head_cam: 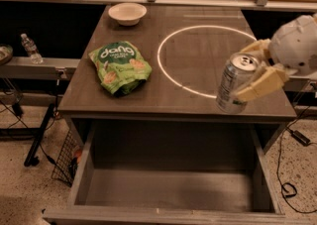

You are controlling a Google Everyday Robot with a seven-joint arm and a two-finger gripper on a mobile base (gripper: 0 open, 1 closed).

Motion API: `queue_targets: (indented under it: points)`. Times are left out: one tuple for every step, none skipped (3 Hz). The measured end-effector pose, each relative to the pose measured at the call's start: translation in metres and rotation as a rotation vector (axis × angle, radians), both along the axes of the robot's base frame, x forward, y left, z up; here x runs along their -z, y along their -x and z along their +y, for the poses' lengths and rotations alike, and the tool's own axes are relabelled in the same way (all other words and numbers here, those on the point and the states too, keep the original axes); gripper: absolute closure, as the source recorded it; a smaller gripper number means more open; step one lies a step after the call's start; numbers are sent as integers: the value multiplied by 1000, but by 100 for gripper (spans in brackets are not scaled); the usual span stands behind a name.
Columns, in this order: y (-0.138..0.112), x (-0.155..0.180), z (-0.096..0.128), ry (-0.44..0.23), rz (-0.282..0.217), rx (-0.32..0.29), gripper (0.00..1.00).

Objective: Place 7up can into top drawer

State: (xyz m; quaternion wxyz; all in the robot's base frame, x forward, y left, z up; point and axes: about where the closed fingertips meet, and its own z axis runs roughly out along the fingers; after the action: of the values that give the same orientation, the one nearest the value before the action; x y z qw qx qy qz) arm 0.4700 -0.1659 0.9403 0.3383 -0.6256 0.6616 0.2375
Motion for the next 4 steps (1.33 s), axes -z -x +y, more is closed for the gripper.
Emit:
queue_targets:
  points:
    - [22, 25, -19, 17, -12, -11, 100]
    - [36, 61, -26, 33, -3, -32, 100]
    - [36, 61, -26, 33, -3, -32, 100]
    - [52, 74, -31, 31, 18, -44, 100]
